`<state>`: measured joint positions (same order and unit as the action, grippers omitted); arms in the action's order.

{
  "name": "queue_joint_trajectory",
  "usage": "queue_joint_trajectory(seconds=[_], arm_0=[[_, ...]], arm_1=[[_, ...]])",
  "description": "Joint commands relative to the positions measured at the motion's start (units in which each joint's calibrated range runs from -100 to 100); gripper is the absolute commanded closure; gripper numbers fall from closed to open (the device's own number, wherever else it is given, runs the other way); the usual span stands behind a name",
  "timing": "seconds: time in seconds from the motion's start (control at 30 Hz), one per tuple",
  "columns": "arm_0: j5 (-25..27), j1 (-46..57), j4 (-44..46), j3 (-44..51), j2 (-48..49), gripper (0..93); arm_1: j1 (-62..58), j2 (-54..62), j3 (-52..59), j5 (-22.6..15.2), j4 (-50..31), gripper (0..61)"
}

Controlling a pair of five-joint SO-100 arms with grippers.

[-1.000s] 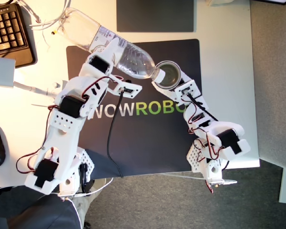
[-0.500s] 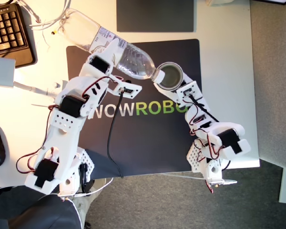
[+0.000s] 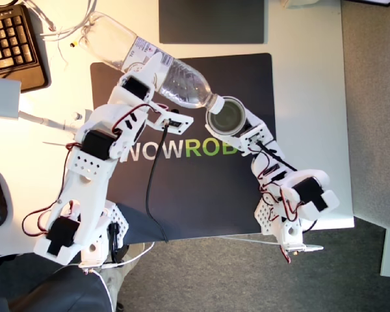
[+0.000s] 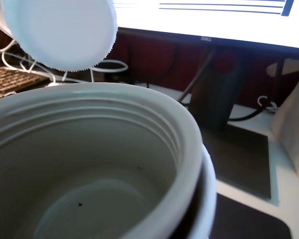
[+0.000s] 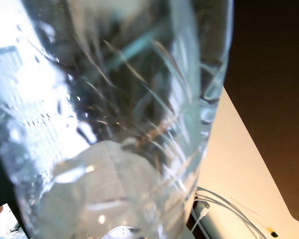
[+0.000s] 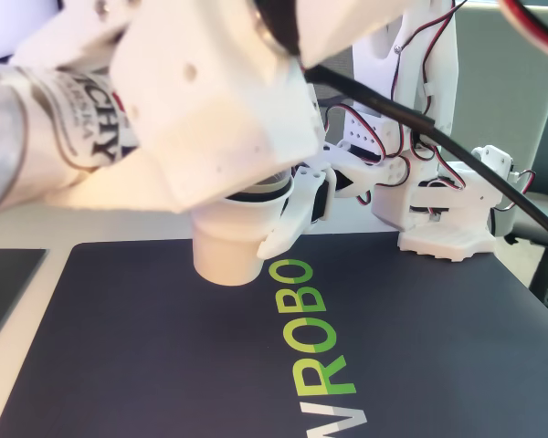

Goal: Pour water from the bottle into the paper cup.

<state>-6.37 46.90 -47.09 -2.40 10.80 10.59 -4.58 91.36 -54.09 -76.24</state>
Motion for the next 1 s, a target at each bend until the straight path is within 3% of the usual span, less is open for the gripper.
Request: queue_joint_trajectory(seconds=[0.0, 0.2, 0.97], arm_0=[[-0.2, -0.4, 1.1, 2.1, 6.7, 92.7], [-0.2, 0.7, 1.1, 1.3, 6.9, 92.7], [-0.1, 1.5, 0.8, -2.0, 11.2, 92.7]], arm_1=[[1.9, 0.4, 0.2, -0.2, -1.2, 61.2], [2.5, -5.4, -4.5, -0.6, -0.3, 61.2], [-0.2, -5.4, -10.6, 0.0, 3.1, 61.2]])
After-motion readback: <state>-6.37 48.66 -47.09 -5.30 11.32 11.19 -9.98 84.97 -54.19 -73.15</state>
